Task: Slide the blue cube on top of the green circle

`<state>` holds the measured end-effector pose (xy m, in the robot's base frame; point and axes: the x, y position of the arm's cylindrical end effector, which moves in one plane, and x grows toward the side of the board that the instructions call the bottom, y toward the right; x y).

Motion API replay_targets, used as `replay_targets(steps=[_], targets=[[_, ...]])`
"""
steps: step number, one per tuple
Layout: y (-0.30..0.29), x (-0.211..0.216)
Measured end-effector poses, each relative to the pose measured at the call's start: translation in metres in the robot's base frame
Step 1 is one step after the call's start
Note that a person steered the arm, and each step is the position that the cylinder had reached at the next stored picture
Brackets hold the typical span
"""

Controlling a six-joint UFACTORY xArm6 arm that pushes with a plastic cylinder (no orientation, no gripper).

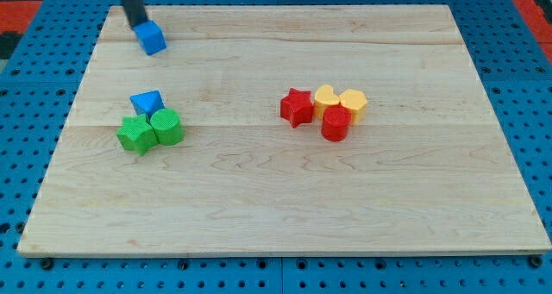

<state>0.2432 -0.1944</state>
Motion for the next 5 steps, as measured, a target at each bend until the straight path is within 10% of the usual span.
replay_targets(steps=[5], targets=[[0.035,0.136]])
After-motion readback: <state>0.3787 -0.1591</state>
